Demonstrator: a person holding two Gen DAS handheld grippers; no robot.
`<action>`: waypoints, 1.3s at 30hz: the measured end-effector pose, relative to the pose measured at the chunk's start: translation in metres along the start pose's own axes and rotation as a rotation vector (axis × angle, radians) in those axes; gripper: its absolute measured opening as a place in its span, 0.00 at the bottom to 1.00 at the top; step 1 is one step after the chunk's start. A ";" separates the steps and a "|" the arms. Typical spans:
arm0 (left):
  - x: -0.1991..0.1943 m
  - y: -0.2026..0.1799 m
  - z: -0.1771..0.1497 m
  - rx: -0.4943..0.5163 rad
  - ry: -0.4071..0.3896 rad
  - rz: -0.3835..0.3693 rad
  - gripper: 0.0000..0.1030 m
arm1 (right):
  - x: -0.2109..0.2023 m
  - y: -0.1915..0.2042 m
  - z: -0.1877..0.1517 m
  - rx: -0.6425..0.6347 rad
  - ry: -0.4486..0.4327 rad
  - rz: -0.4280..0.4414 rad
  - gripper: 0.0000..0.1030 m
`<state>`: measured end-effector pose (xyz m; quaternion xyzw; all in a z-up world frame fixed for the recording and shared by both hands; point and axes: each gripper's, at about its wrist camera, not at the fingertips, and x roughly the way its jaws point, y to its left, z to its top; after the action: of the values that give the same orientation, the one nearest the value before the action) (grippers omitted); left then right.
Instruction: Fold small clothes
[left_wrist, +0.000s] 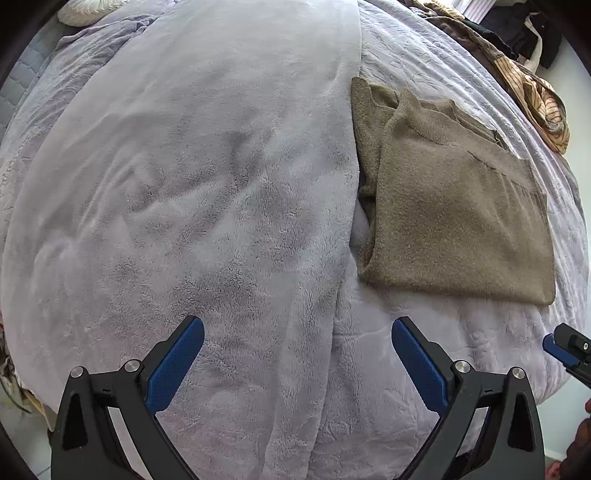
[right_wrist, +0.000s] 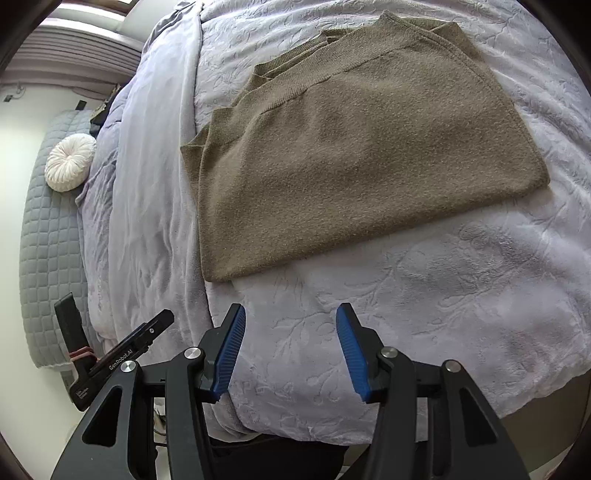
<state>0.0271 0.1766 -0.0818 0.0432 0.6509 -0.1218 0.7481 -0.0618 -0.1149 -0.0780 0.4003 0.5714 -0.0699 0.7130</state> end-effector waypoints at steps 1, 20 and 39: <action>0.001 0.000 0.000 0.001 0.002 -0.003 0.99 | 0.001 0.001 -0.001 0.001 -0.004 0.003 0.54; 0.020 -0.003 0.016 0.051 0.033 0.022 0.99 | 0.048 0.012 -0.009 0.047 0.052 0.073 0.62; 0.053 -0.014 0.039 0.093 0.057 0.007 0.99 | 0.100 0.006 -0.008 0.115 0.102 0.153 0.64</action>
<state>0.0677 0.1477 -0.1267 0.0837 0.6653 -0.1480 0.7270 -0.0309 -0.0698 -0.1622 0.4860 0.5700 -0.0275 0.6619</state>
